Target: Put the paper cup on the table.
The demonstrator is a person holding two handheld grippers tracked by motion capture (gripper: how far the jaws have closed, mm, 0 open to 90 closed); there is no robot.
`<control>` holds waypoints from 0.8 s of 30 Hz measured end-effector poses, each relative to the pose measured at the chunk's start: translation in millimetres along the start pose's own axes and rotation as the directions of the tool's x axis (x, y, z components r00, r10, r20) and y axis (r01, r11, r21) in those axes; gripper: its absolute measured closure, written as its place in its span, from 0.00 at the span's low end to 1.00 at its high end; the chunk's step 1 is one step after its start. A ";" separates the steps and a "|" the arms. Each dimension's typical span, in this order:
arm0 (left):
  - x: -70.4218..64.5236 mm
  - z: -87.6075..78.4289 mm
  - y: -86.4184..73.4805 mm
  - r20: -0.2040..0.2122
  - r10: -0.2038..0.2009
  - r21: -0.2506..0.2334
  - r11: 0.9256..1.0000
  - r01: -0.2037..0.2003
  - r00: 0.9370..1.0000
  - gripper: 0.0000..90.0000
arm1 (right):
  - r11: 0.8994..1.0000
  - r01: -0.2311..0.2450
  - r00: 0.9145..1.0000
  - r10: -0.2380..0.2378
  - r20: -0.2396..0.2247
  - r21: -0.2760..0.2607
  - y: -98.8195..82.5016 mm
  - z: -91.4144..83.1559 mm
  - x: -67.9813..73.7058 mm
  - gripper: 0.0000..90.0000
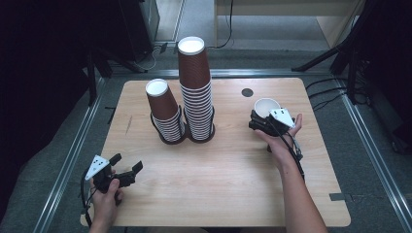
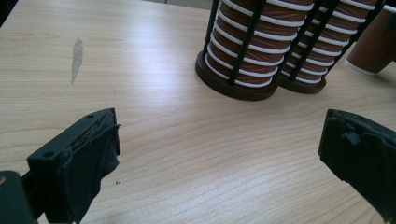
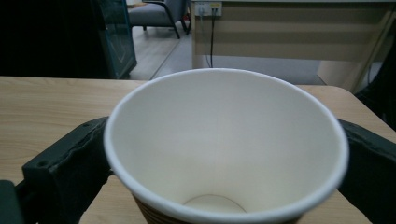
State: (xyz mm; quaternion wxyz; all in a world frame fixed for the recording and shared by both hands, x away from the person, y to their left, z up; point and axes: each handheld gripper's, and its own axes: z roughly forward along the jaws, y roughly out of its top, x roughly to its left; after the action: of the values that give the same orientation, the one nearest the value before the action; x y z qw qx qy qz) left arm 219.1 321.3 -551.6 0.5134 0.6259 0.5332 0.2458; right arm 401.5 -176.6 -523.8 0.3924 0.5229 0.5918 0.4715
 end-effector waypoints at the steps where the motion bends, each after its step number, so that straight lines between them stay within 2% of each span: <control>1: 0.0 0.0 0.0 0.000 0.000 0.000 1.000 0.000 1.000 0.00 | 1.000 0.001 1.000 -0.001 0.003 0.005 0.5 -1.5 -1.1 0.00; 6: -0.2 0.2 0.0 -0.001 -0.001 -0.001 1.000 0.001 1.000 0.00 | 1.000 0.020 1.000 -0.020 -0.013 0.013 -1.0 -8.8 -2.8 0.00; 13: -0.6 0.3 -0.1 -0.002 0.001 0.000 1.000 -0.001 1.000 0.00 | 0.999 0.035 0.999 -0.035 -0.032 -0.011 0.4 -24.2 -6.7 0.00; 19: -0.8 0.4 -0.1 -0.001 0.001 0.000 1.000 -0.001 1.000 0.00 | 0.998 0.047 0.996 -0.050 -0.077 -0.035 2.9 -40.8 -7.6 0.00; 24: -1.1 0.5 -0.2 -0.003 0.005 0.003 1.000 -0.005 1.000 0.00 | 0.998 0.057 0.994 -0.060 -0.086 -0.035 3.5 -51.7 -9.1 0.00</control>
State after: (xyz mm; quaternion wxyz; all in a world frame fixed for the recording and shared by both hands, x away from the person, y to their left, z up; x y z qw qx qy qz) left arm 219.1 320.0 -551.7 0.5111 0.6277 0.5326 0.2473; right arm 354.2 -193.3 -507.9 0.3883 0.4778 0.6157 0.4917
